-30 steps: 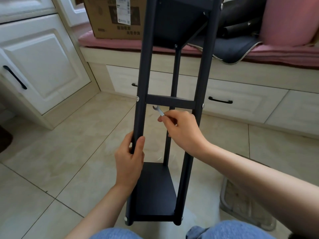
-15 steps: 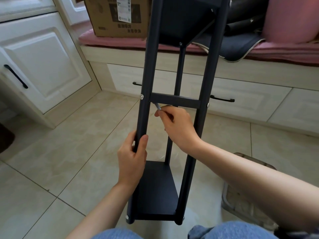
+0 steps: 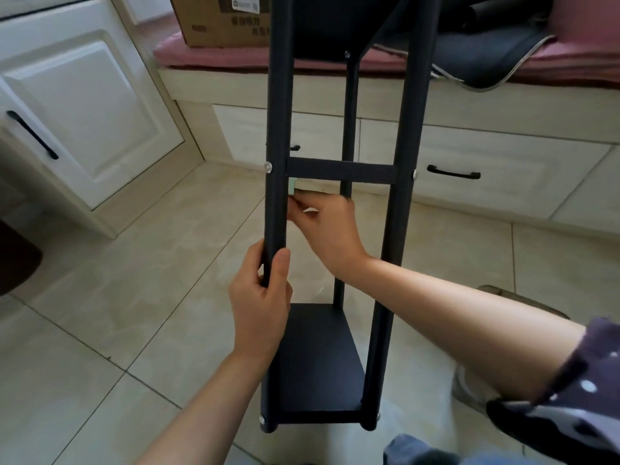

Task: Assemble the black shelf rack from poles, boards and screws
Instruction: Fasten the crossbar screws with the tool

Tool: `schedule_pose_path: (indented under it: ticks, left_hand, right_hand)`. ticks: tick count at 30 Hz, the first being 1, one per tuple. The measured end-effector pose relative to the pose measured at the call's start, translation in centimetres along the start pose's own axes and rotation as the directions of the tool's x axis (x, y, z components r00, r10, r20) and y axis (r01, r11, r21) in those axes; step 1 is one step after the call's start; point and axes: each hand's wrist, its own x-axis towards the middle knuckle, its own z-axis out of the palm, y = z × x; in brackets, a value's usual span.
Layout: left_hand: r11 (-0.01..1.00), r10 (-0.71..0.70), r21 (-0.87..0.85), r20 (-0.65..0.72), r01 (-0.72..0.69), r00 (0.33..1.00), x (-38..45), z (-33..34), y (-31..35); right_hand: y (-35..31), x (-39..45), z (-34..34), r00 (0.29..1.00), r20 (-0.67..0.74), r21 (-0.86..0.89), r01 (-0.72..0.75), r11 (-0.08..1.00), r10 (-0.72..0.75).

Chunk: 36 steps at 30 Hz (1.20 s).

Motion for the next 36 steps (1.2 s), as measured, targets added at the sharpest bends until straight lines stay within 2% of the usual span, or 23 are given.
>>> schedule_pose_path:
  ticks: [7,14,17,25,29,33,36]
  left_hand:
    - [1.0,0.013,0.005,-0.031,-0.013,0.999,0.3,-0.1,-0.5]
    - [0.998,0.042,0.053,-0.048,-0.039,0.998,0.2,-0.6,-0.7]
    - [0.997,0.043,0.059,-0.042,-0.04,0.998,-0.1,-0.7,-0.5]
    - [0.993,0.039,0.115,-0.032,-0.035,0.999,-0.6,-1.1,-0.5]
    - [0.994,0.032,0.106,-0.02,-0.029,0.999,-1.0,-1.4,-0.5]
    - [0.993,0.027,0.118,0.024,-0.029,0.999,-1.2,-1.8,-0.5]
    - [0.991,0.025,0.131,0.037,-0.03,0.999,-1.3,-1.9,-0.5]
  right_hand:
    - [0.1,0.6,1.7,0.999,-0.048,0.038,0.008,0.999,-0.006]
    - [-1.6,-1.3,-0.9,0.979,0.134,0.008,-0.159,0.987,0.156]
    - [-2.9,-3.6,-3.1,0.971,0.173,-0.023,-0.164,0.986,0.165]
    - [-5.4,-5.7,-10.3,0.968,0.066,-0.137,-0.23,0.964,0.241]
    - [-6.1,-5.3,-12.7,0.976,-0.021,-0.195,-0.216,0.957,0.216]
    - [-7.0,-3.5,-14.2,0.974,-0.107,-0.174,-0.217,0.96,0.201]
    - [-7.4,-1.8,-14.4,0.969,-0.065,-0.122,-0.246,0.962,0.239]
